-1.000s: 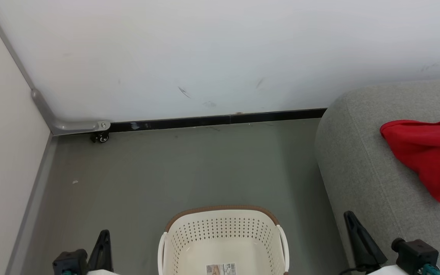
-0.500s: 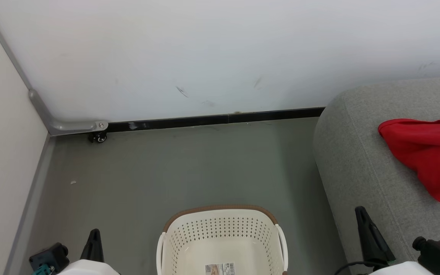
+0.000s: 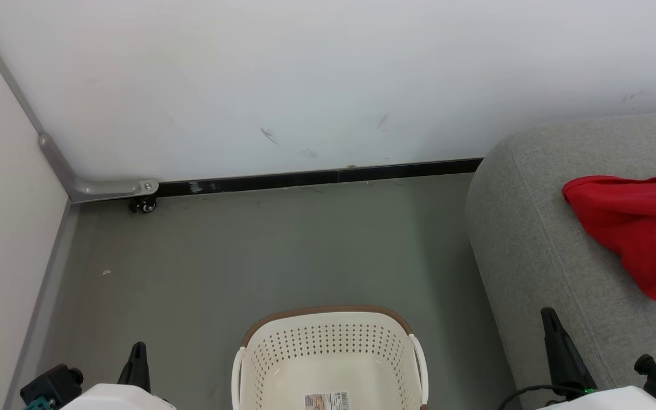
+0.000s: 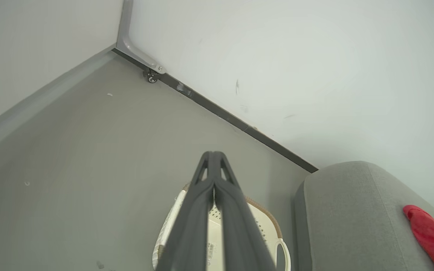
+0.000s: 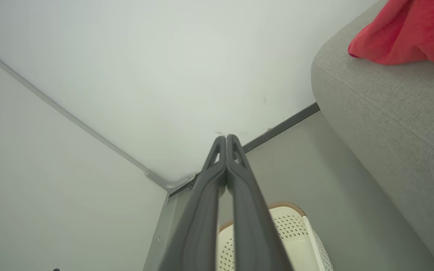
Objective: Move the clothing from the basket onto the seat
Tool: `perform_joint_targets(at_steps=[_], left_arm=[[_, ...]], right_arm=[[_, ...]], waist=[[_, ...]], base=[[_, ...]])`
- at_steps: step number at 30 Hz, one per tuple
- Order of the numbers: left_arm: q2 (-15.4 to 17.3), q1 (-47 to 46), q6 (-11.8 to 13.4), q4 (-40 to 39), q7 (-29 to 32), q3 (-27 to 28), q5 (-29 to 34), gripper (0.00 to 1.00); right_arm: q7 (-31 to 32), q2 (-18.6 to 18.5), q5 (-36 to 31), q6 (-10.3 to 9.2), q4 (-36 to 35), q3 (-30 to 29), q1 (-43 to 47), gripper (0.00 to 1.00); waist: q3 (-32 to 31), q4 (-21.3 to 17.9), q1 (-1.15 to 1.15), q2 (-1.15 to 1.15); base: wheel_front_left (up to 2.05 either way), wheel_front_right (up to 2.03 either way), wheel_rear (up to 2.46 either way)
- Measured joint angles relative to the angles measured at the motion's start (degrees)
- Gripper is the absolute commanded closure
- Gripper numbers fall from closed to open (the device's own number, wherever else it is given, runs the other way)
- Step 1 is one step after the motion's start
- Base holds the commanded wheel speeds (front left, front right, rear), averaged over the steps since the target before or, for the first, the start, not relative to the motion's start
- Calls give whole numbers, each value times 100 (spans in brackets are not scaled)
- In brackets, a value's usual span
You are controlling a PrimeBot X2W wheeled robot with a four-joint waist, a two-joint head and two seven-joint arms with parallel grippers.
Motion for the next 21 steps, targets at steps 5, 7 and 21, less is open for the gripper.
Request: perform_joint_targets(at_steps=[5, 7, 21], left_arm=[[-11, -9, -116, -40, 94, 71, -402, 100], [-16, -10, -149, -56, 131, 96, -578, 100], [-108, -18, -419, -168, 352, 258, -1707, 100]], right_arm=[[65, -52, 449, 0, 20, -10, -8, 100], [74, -70, 638, 0, 32, -13, -19, 100], [182, -135, 1886, -1, 180, -44, -248, 100]], waist=[[-17, -11, 11, 0], [-21, -16, 11, 0], [12, -50, -38, 0]], base=[[0, 0, 0], [0, 0, 0], [0, 0, 0]])
